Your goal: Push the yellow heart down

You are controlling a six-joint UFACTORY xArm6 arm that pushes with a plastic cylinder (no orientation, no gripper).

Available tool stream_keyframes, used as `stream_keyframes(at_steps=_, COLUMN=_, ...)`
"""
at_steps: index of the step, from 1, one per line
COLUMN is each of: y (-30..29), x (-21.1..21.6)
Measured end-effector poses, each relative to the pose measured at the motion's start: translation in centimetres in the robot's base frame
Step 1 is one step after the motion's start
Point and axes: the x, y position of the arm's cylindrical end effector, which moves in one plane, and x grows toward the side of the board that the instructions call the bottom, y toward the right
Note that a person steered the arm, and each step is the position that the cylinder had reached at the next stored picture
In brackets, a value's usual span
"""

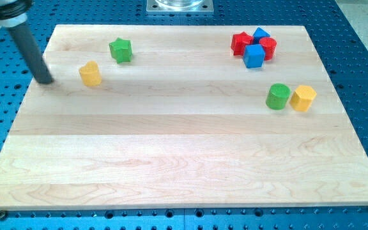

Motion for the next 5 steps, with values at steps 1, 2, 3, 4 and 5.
stream_keyframes(at_steps=1, y=4.2, x=0.0)
stream_keyframes(at_steps=2, y=10.5, x=0.2)
stream_keyframes(at_steps=3, y=14.4, x=0.3)
stream_keyframes(at_steps=4, y=14.7, x=0.6)
stream_keyframes(at_steps=5, y=14.7, x=0.5)
